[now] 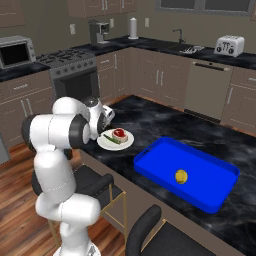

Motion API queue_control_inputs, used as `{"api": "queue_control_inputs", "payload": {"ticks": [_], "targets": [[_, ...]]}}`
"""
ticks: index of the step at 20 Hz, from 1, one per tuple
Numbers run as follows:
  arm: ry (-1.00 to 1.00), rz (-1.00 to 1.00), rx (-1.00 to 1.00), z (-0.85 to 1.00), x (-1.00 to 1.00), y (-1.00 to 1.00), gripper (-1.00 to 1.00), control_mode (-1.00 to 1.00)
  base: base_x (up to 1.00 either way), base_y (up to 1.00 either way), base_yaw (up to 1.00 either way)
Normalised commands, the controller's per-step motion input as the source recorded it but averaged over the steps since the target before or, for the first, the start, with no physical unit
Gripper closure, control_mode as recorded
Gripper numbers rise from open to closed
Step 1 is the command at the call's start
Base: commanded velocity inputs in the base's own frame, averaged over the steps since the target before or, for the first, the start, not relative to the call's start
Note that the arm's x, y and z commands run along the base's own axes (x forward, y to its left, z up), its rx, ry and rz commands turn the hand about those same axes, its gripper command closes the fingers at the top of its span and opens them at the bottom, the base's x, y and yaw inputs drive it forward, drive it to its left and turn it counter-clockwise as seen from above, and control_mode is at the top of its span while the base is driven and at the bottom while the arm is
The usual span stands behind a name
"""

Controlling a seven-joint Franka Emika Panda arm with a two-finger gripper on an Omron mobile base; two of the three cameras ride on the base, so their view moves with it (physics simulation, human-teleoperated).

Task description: Create a steak meal by picking up the steak and asparagus from the tray and placing them on the plate. Leave the lemon on the tray.

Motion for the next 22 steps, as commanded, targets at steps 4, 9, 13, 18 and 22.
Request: {"api": "queue_control_inputs", "payload": {"ticks": [4,9,13,18,22], "targets": [[-0.15,0.0,-0.06,0.63,-0.89,0.06,-1.0,-1.0,0.0,0.0,0.0],[-0.25,0.0,-0.04,0.92,-0.98,0.01,-1.0,-1.0,0.0,0.0,0.0],[-0.31,0.0,-0.02,1.0,-0.98,0.0,-1.0,-1.0,0.0,0.0,0.0],[-0.19,0.0,-0.01,1.0,-0.79,0.0,-1.0,-1.0,0.0,0.0,0.0],[-0.04,0.0,-0.03,1.0,-0.62,0.0,-1.0,-1.0,0.0,0.0,0.0]]}}
